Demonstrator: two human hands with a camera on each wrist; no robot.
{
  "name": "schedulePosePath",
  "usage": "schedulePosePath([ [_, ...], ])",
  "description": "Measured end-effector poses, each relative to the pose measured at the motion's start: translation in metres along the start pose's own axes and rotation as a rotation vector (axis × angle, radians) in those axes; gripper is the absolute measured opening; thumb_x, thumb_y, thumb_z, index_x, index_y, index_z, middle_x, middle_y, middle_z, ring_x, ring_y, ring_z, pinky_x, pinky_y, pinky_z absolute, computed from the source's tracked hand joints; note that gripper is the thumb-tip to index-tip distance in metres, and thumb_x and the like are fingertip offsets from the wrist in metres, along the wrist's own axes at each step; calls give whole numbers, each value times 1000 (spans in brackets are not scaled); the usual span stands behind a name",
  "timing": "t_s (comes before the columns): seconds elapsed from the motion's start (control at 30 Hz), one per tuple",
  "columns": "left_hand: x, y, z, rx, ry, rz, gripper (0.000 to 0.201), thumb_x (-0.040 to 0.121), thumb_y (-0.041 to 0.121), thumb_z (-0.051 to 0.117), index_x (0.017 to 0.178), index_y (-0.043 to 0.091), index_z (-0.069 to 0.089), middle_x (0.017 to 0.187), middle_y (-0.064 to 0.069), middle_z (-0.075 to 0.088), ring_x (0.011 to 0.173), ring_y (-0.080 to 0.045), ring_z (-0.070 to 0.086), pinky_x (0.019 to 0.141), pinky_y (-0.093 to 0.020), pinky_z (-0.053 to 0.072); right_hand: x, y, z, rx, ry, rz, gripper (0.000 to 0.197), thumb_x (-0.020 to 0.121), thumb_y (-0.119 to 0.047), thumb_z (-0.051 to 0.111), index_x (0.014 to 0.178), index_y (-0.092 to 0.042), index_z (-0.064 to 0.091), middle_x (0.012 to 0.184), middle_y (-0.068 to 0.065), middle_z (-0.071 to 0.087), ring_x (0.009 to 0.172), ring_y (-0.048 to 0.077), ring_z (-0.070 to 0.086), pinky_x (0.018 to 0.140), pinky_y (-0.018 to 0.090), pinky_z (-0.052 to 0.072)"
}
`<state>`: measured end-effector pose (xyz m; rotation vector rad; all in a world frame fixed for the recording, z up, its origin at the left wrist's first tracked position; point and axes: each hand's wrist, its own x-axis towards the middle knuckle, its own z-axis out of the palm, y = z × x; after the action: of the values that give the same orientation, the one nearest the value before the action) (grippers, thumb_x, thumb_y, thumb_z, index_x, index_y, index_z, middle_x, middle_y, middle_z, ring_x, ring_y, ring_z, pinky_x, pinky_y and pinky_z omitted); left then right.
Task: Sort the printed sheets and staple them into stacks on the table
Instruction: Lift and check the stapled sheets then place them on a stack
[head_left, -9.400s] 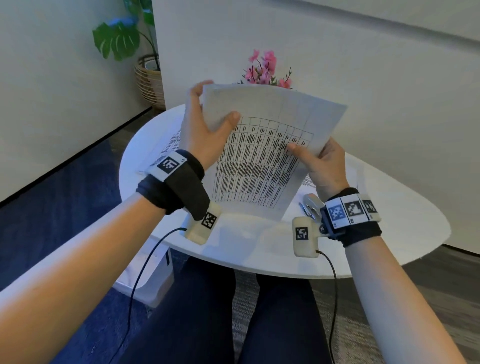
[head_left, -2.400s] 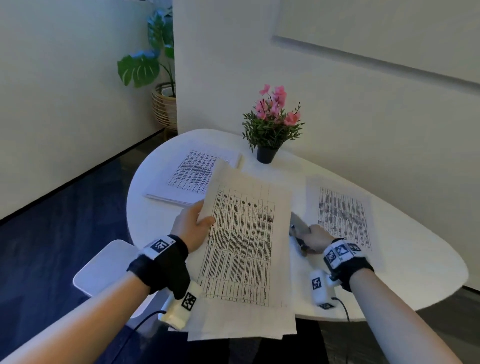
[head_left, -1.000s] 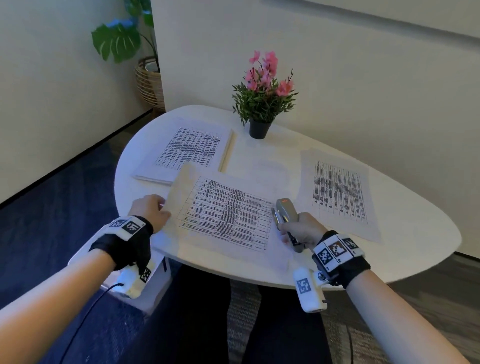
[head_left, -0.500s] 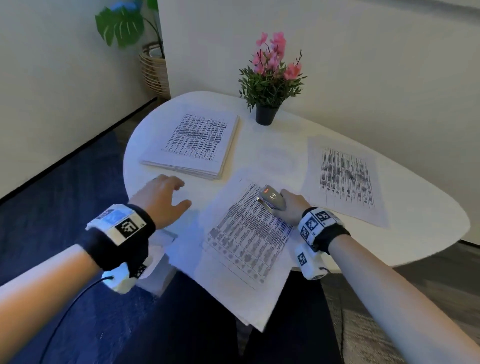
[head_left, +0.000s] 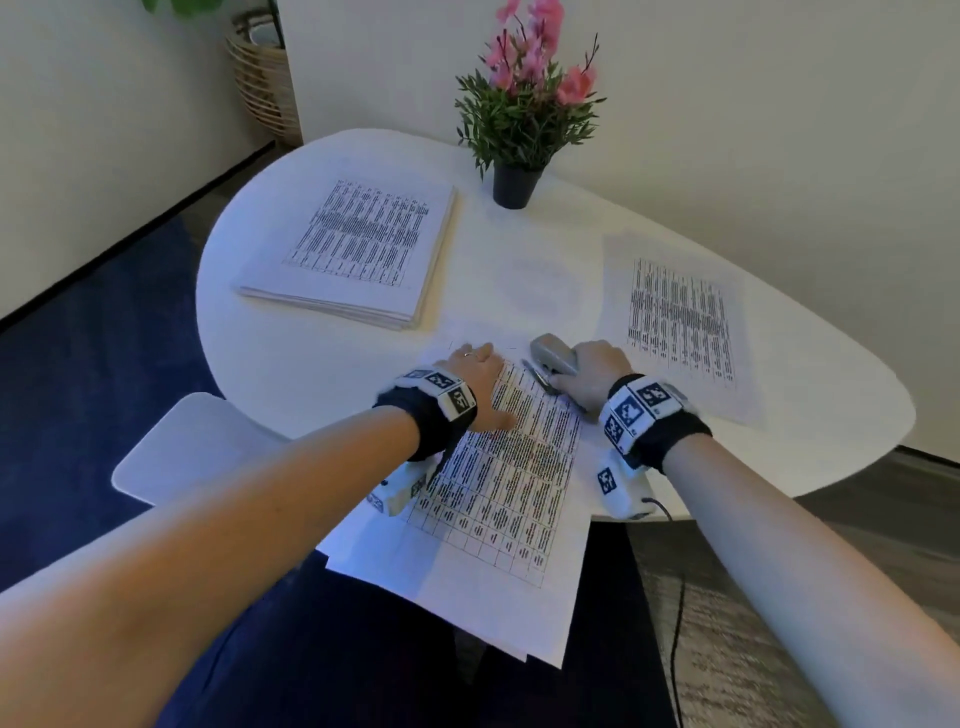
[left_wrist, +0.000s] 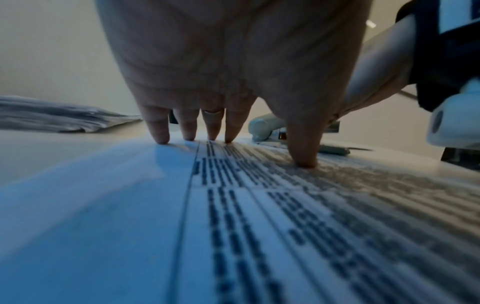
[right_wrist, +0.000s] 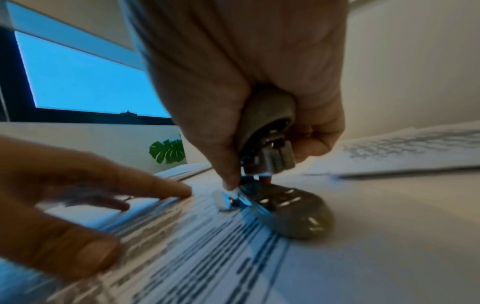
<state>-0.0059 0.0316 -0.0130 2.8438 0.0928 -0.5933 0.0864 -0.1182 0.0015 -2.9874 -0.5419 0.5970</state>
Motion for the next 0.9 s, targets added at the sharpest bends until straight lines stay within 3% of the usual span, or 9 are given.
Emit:
schedulePosePath([
  [0.1, 3, -3, -1, 31, 21, 1, 99, 78, 69, 56, 151, 19, 14, 160, 1, 5, 146, -25, 11, 113, -45, 23, 5, -9, 12, 54, 51, 1, 33, 94, -30, 54, 115, -6, 47, 108, 16, 53, 84, 30, 58, 60, 31, 44],
  [0.17, 2, -2, -2, 31, 22, 3, 99, 77, 69, 57, 151, 18, 17, 160, 1, 8, 145, -26, 13, 113, -44, 24, 7, -17, 16, 49, 92, 1, 40, 95, -31, 52, 124, -7, 39, 116, 16, 53, 96, 34, 58, 69, 35, 45],
  [0.3, 6, -2, -3, 26, 25, -3, 99, 74, 69, 60, 150, 17, 21, 159, 0, 11, 143, -27, 15, 112, -45, 27, 9, -31, 15, 16, 101, 61, 37, 97, -30, 46, 124, -5, 38, 111, 16, 60, 94, 33, 61, 68, 37, 46],
  [0.47, 8, -5, -1, 19, 39, 7, 100, 72, 70, 62, 149, 18, 24, 158, 0, 15, 141, -26, 18, 109, -44, 31, 9, -37, 7, -82, 38, 71, 39, 94, -27, 52, 124, -5, 40, 110, 13, 59, 83, 28, 55, 68, 36, 42],
  [0.67, 10, -4, 1, 6, 41, 7, 98, 72, 68, 62, 148, 17, 25, 157, 0, 18, 139, -26, 21, 105, -43, 35, 23, -51, 16, 28, 58, 206, 41, 92, -30, 54, 122, -5, 44, 117, 12, 59, 101, 31, 61, 71, 35, 44],
  [0.73, 9, -4, -1, 5, 37, 15, 97, 73, 68, 63, 147, 16, 28, 155, -1, 22, 137, -28, 24, 103, -43, 37, 29, -55, 17, -47, 51, 158, 38, 92, -28, 54, 122, -5, 47, 118, 14, 57, 100, 32, 60, 74, 35, 48],
  [0.83, 10, -4, -3, 20, 39, 22, 94, 72, 68, 63, 143, 13, 33, 151, -2, 28, 133, -29, 28, 100, -42, 39, 30, -49, 12, -64, 94, 116, 37, 93, -31, 51, 120, -6, 45, 111, 10, 59, 94, 31, 59, 71, 35, 41],
  [0.9, 9, -2, -4, 35, 33, 18, 95, 74, 68, 61, 144, 13, 31, 151, -3, 28, 133, -29, 29, 100, -42, 39, 32, -45, 7, -143, 128, 83, 34, 93, -26, 53, 120, -7, 43, 109, 12, 61, 98, 32, 59, 79, 38, 39],
])
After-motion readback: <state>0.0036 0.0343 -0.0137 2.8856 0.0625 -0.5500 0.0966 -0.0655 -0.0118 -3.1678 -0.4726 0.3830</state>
